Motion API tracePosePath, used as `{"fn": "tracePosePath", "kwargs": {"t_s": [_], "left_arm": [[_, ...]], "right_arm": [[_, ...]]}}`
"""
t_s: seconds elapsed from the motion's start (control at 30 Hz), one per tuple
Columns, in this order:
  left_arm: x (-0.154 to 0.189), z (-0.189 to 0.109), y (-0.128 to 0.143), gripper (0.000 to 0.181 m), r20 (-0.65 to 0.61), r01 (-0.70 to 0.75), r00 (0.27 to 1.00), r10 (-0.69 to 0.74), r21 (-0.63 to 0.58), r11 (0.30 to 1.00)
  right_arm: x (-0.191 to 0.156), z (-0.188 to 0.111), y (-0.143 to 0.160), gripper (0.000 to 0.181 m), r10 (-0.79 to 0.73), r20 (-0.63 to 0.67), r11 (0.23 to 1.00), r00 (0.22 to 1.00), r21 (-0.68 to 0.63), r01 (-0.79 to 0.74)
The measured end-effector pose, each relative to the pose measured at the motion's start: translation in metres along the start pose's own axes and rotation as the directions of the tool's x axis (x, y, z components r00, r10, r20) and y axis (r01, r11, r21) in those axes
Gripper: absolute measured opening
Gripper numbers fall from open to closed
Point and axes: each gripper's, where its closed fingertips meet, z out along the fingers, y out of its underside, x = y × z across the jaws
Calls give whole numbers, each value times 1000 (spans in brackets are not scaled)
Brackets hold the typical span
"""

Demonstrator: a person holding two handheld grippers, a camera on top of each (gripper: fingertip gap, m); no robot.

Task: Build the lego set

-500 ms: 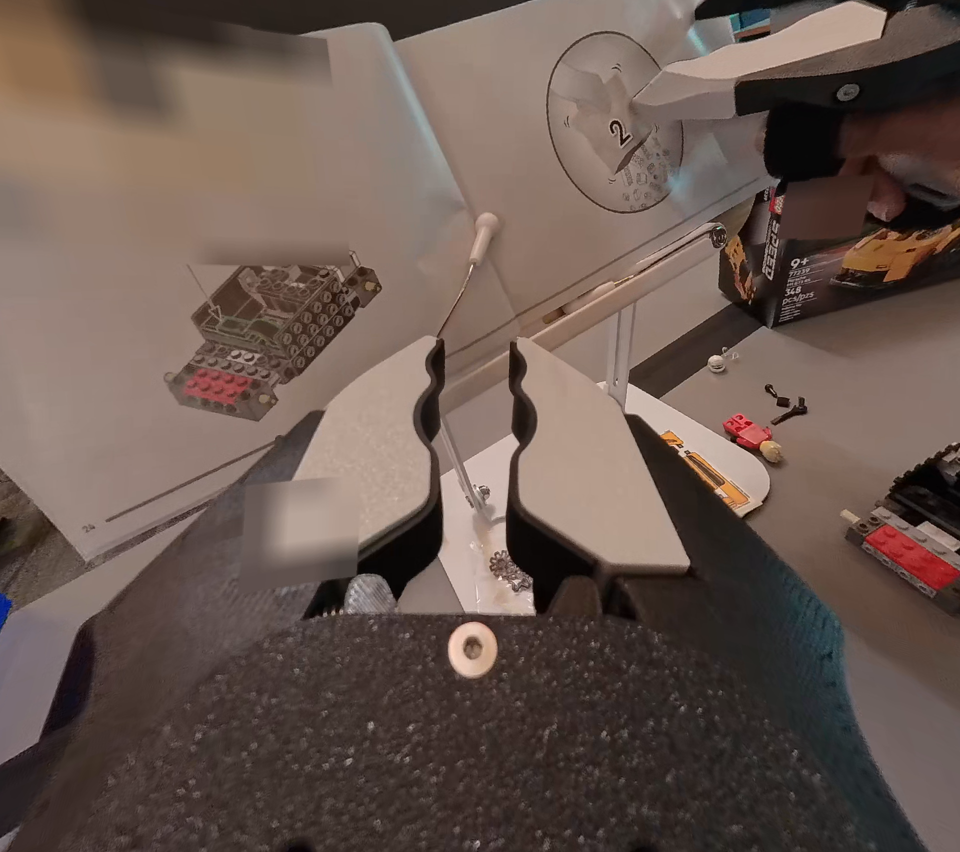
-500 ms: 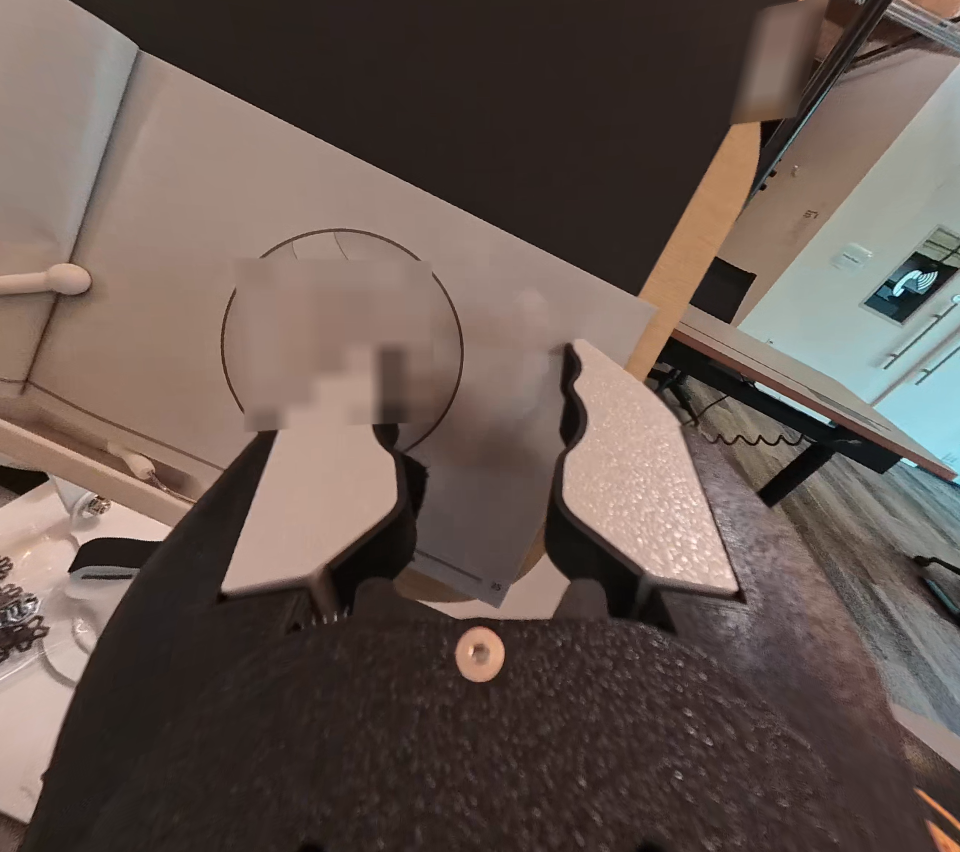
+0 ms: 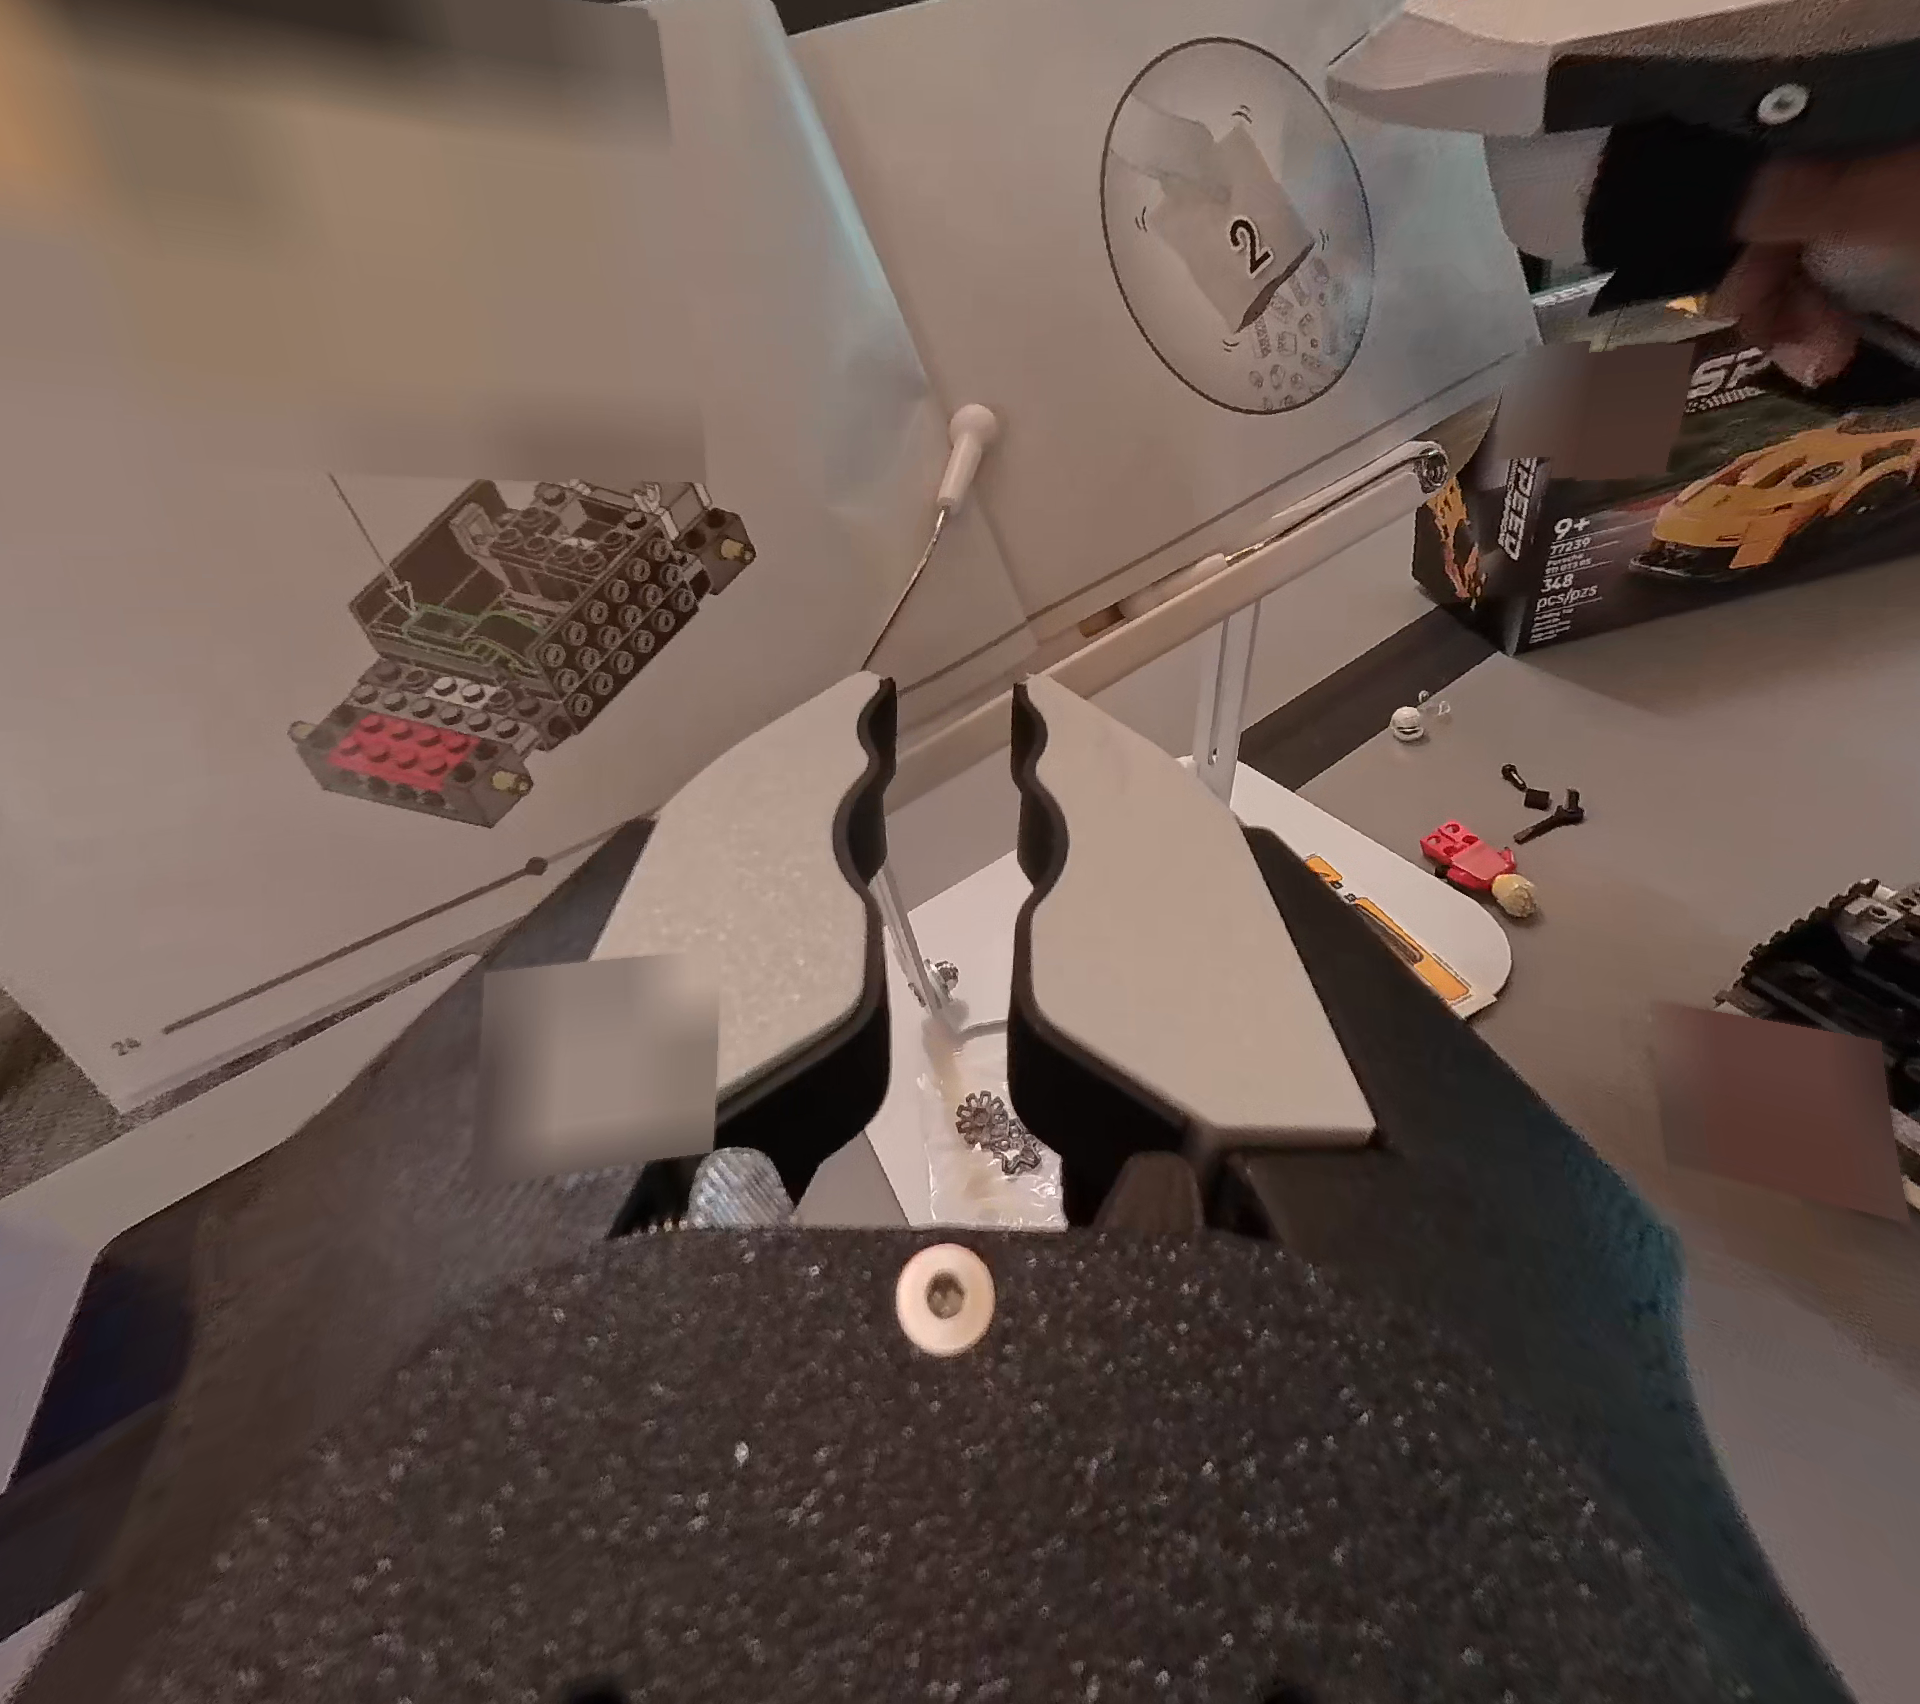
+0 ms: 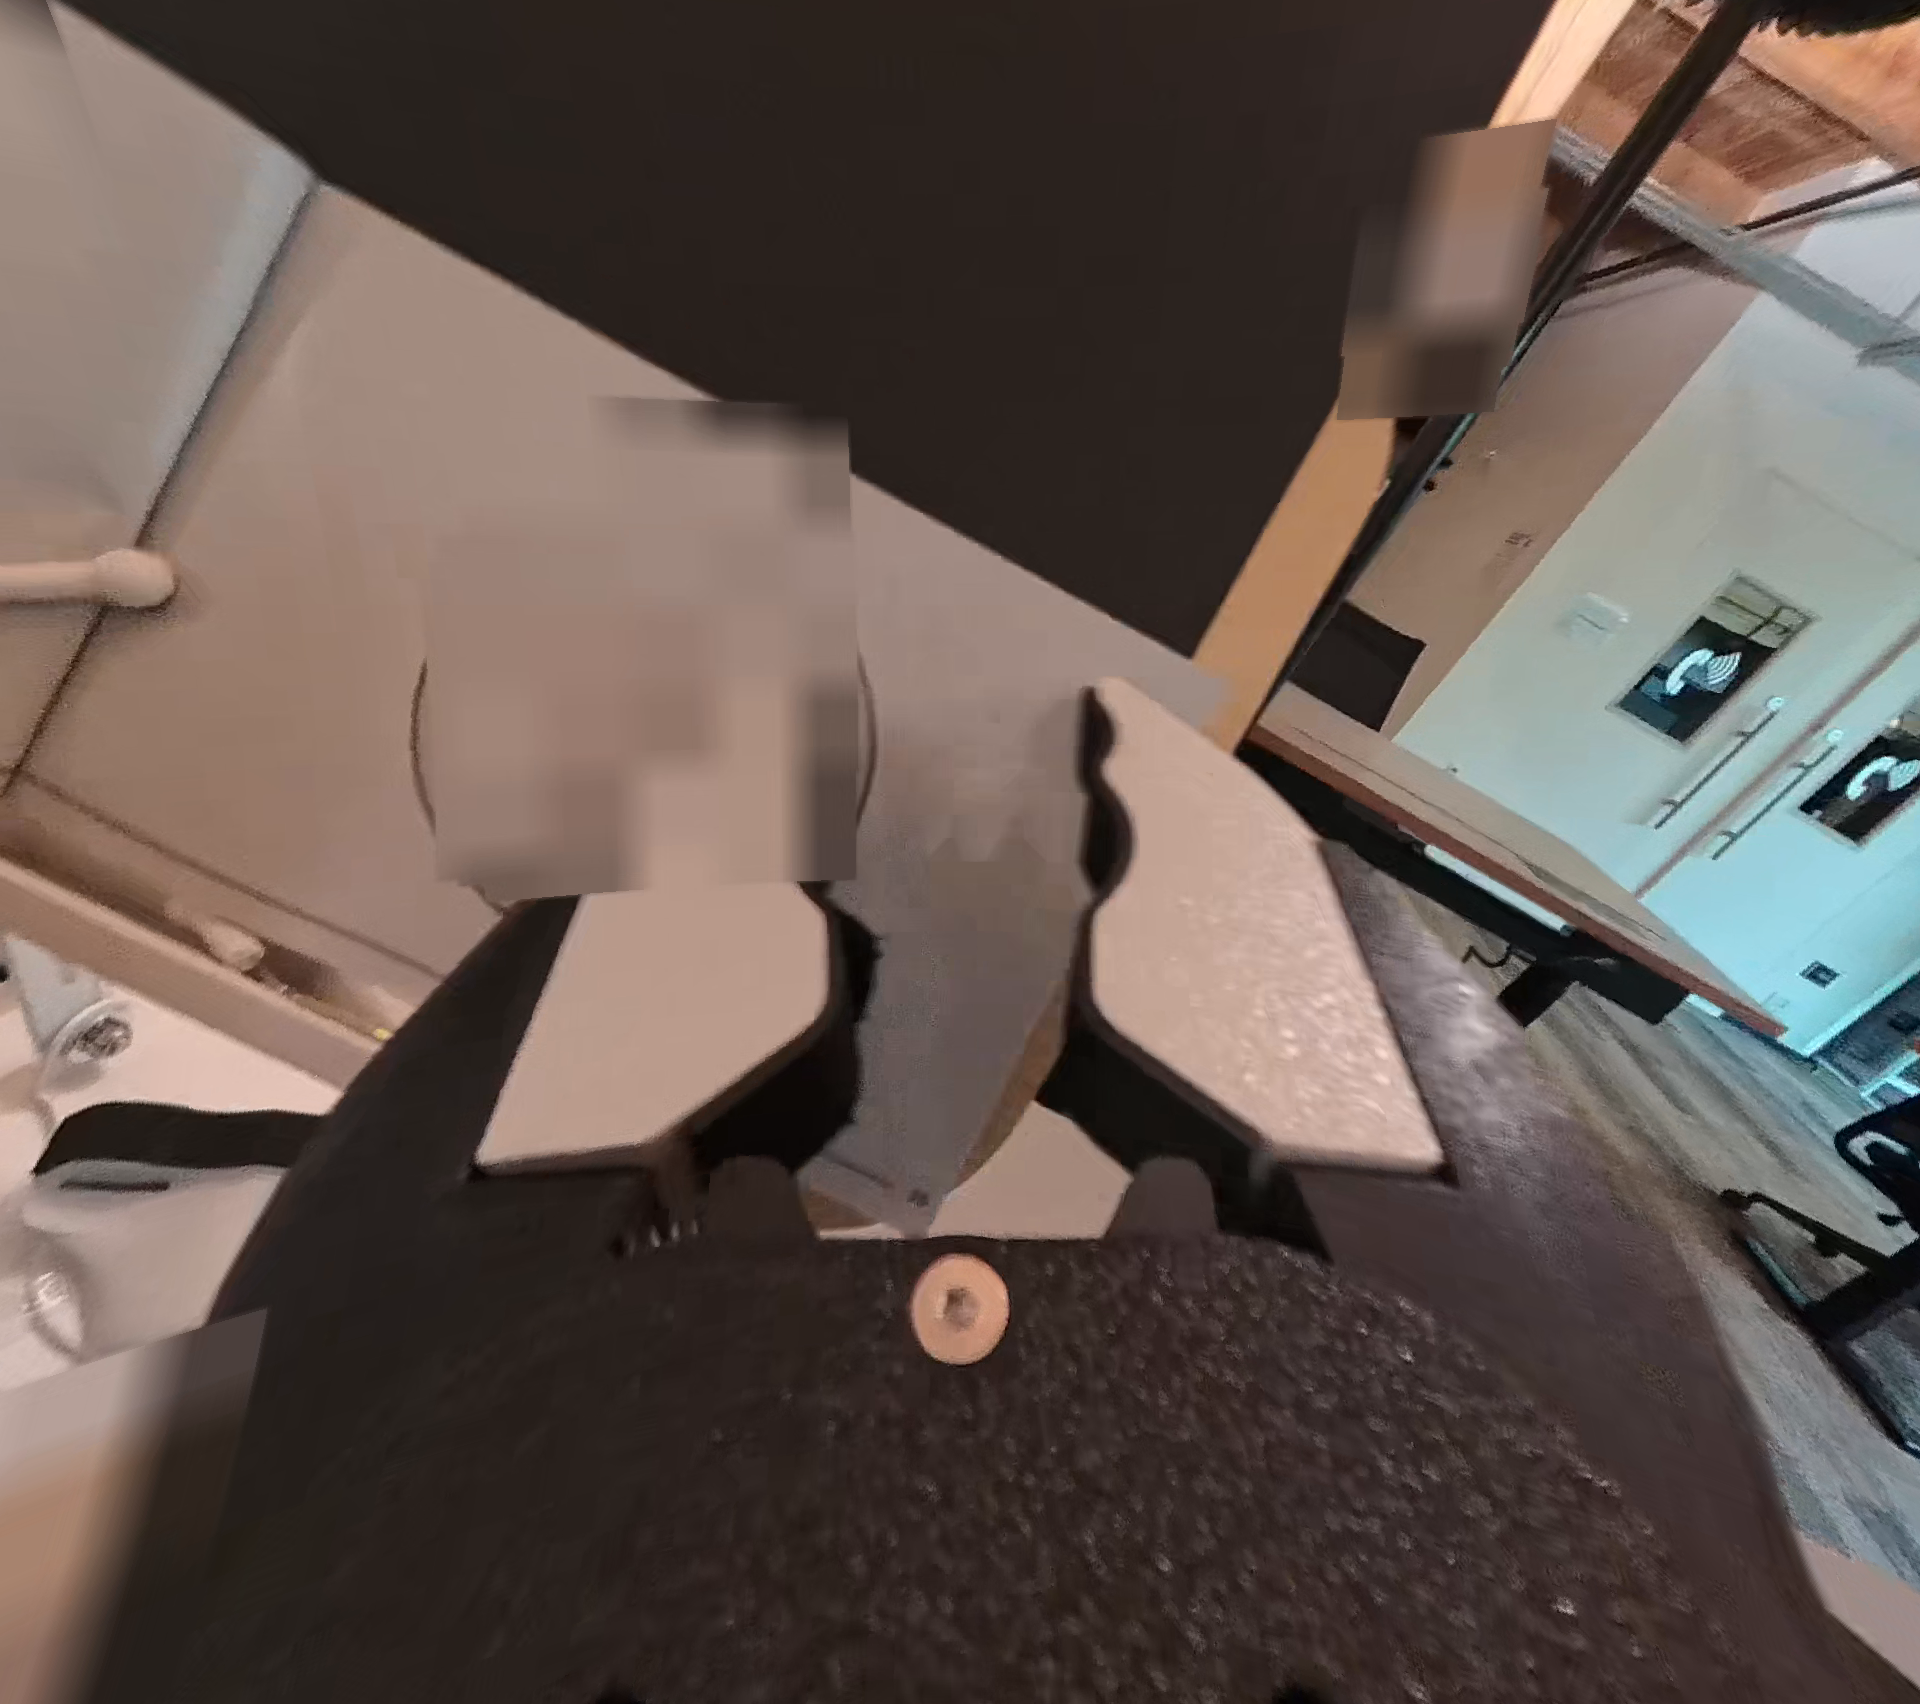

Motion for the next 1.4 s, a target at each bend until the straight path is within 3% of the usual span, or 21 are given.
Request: {"fn": "tracePosePath", "kwargs": {"t_s": [0.1, 0.2, 0.53, 0.6, 0.63, 0.73, 0.8, 0.87, 0.97, 1.03, 1.23, 1.4], "left_arm": [[1, 0, -1, 20, -2, 5, 1000, -5, 4, 1000], [0, -2, -4, 20, 2, -4, 1000, 4, 13, 1000], [-2, -4, -8, 19, 4, 6, 1000, -6, 32, 999], [-4, -5, -7, 18, 8, 9, 1000, -9, 32, 999], [-4, -5, -7, 18, 9, 12, 1000, -12, 33, 999], [-5, -5, -7, 18, 10, 17, 1000, -17, 35, 999], [-4, -5, -6, 18, 8, 14, 1000, -15, 33, 999], [-4, -5, -6, 18, 9, 9, 1000, -9, 33, 999], [-6, -6, -7, 17, 12, 13, 1000, -14, 38, 999], [-7, -6, -6, 17, 14, 17, 1000, -17, 38, 999], [-9, -6, -4, 17, 18, 20, 1000, -20, 33, 999], [-9, -7, -5, 17, 15, 17, 1000, -17, 37, 999]], "right_arm": [[2, 13, 10, 66, 39, 60, 996, 997, -76, -35], [2, 17, 12, 64, 52, 70, 996, 996, -77, -46], [-12, 17, 17, 0, 87, 146, 993, 985, -91, -74], [-7, 15, 14, 0, 49, 110, 996, 993, -75, -40], [-2, 14, 10, 7, 27, 82, 999, 996, -49, -23], [11, 16, 1, 55, 30, 43, 999, 999, -16, -30], [9, 23, 7, 67, 59, 85, 997, 995, -60, -54], [8, 27, 10, 68, 85, 112, 995, 990, -67, -77], [10, 29, 11, 60, 105, 117, 992, 988, -80, -96], [10, 29, 13, 40, 116, 127, 990, 985, -90, -105], [0, 29, 13, 10, 113, 156, 991, 981, -93, -100], [-2, 18, 6, 6, 47, 127, 998, 991, -52, -40]]}}
